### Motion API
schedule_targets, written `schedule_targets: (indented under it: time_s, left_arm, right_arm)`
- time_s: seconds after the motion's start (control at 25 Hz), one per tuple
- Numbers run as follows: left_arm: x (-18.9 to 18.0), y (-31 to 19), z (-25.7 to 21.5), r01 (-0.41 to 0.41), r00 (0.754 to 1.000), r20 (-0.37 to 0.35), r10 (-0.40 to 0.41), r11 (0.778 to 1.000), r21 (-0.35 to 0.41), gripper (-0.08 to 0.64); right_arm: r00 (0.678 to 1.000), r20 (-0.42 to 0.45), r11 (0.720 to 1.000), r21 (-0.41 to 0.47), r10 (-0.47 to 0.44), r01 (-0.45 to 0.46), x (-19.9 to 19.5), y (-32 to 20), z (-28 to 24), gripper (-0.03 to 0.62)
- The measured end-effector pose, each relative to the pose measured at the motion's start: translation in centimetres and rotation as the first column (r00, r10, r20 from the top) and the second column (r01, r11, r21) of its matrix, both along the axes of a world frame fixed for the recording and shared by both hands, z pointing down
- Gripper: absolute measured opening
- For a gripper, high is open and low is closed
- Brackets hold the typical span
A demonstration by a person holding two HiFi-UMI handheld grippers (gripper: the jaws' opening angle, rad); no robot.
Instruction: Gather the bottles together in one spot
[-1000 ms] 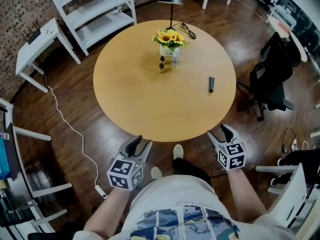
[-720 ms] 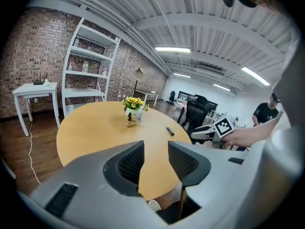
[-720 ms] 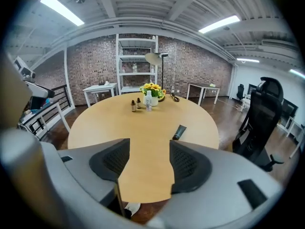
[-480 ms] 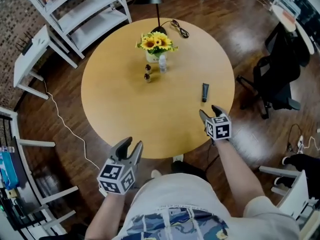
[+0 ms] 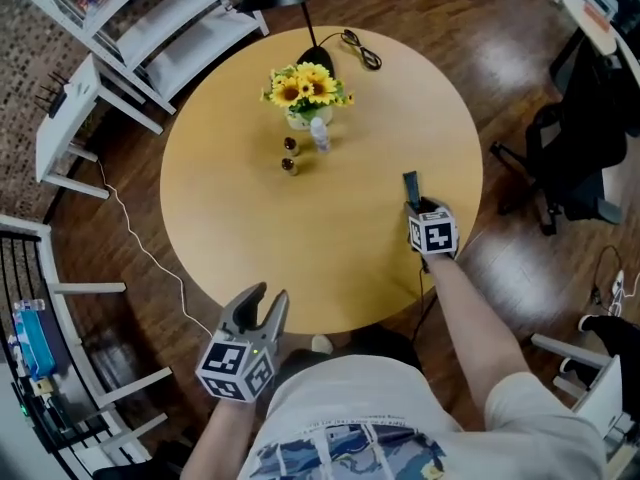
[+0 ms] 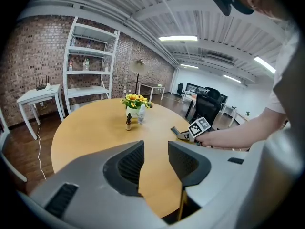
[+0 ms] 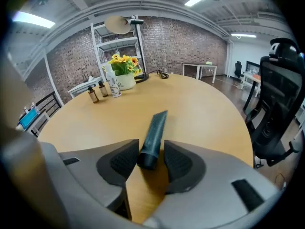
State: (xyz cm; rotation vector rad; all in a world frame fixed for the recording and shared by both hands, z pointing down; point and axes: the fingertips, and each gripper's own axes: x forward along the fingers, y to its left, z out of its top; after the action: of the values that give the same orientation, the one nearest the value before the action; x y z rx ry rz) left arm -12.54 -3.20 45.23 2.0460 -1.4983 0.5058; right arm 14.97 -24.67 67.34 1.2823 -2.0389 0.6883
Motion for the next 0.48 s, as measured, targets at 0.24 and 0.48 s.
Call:
schedule_targets:
  time_s: [0.24,0.48]
  left_arm:
    - [1.5,-1.7,-0.4,-0.066,0.997,-0.027,0.067,0.997,0.026,0.164]
    - [3.3,-2.1,-1.5,-0.169,0.976,-0.131,0.173,0.985,0.042,0.164]
  right_arm:
    - [1.0,0.014,1.0,0.024,-0.012,0.012,1.0,1.4,-1.7,0.12]
    - [0.971,0.225,0.994,0.091,-0.079,0.06,-2.9,9.0,-9.6,0.119]
